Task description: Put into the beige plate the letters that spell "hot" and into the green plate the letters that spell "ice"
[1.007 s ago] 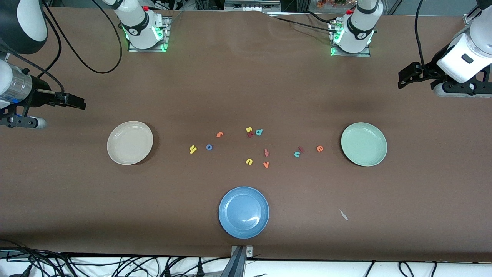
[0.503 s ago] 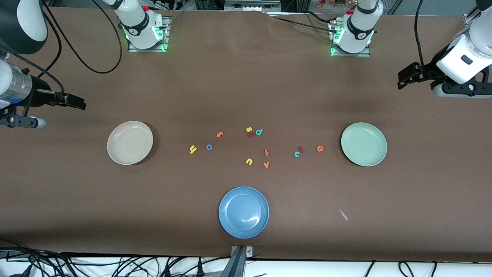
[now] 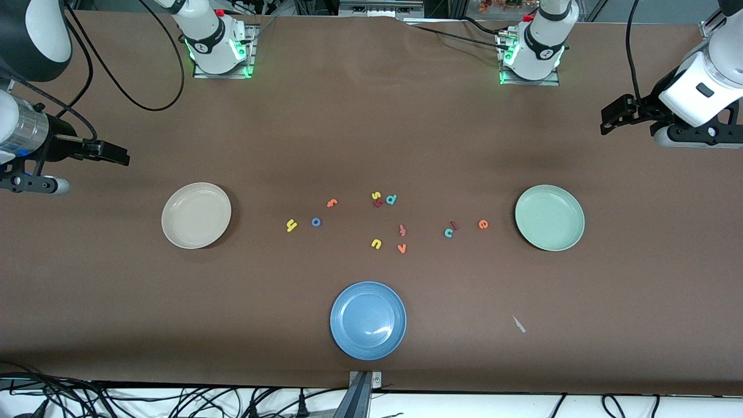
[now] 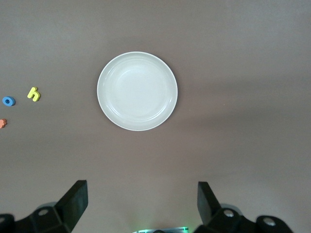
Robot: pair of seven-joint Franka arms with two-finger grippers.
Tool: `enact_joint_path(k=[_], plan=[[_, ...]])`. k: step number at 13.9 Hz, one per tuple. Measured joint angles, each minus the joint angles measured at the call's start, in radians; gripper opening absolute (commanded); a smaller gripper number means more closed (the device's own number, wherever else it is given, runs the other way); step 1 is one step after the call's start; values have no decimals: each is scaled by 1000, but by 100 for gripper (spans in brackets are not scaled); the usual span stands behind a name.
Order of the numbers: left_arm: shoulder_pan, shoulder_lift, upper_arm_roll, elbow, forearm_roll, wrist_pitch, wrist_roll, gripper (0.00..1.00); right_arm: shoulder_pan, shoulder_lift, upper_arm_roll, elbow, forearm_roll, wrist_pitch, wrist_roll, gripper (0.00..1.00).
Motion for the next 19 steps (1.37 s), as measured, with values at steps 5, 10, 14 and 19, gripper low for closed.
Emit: enact_joint_path(k=[5,10,14,19], plan=[[0,0,0,0,0,0,0,100,0,0,0,0,0,0,0,100],[0,17,0,18,0,3,0,100,0,0,0,0,0,0,0,100],[0,42,0,42,0,3,0,100,0,0,0,0,0,0,0,100],[0,62,0,51,0,3,0,100,0,0,0,0,0,0,0,100]])
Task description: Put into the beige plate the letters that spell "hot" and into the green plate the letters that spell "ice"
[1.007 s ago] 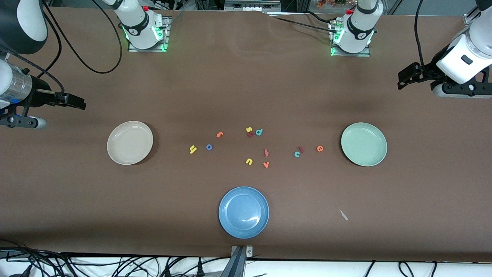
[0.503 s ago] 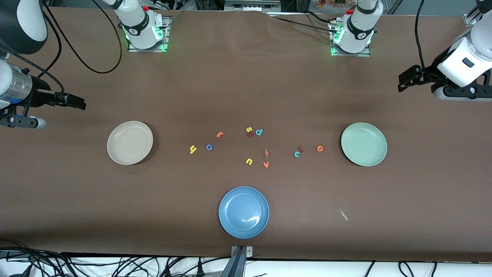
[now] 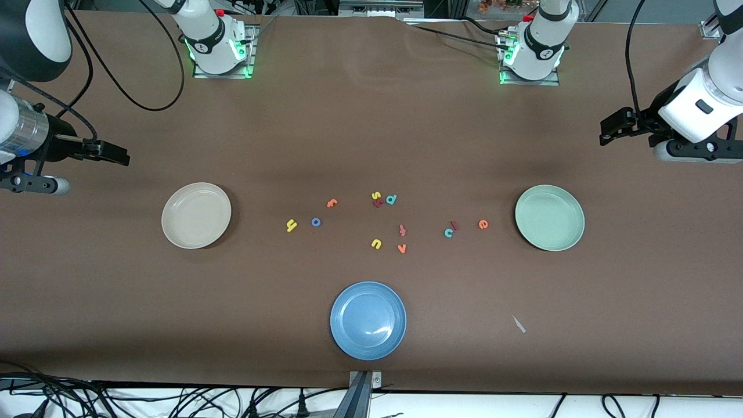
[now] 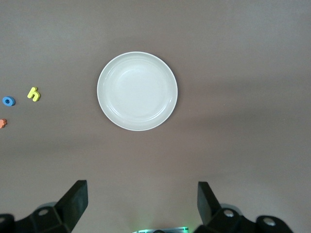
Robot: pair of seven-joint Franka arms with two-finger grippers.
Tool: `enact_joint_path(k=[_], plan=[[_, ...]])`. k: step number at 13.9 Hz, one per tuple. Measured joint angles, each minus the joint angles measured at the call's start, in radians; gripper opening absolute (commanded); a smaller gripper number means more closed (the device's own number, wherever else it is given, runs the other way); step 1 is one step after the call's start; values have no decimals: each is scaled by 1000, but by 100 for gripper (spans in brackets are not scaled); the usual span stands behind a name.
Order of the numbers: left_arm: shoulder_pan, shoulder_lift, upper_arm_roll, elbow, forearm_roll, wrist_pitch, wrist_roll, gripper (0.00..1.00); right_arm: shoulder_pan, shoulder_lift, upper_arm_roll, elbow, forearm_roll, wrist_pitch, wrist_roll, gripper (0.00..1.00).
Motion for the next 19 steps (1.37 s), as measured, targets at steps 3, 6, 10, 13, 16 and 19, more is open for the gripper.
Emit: enact_joint_path(k=[3,6,10,13,16,19], plan=[[0,3,0,1,0,0,0,100,0,0,0,0,0,0,0,100],[0,9,0,1,0,0,0,100,0,0,0,0,0,0,0,100],[0,24,0,28,0,36,16,100,0,0,0,0,0,0,0,100],[0,33,0,38,0,36,22,100,0,0,0,0,0,0,0,100],[1,37,0,40,0,36,26,100,0,0,0,0,0,0,0,100],[1,37,0,40,0,36,28,100,0,0,0,0,0,0,0,100]])
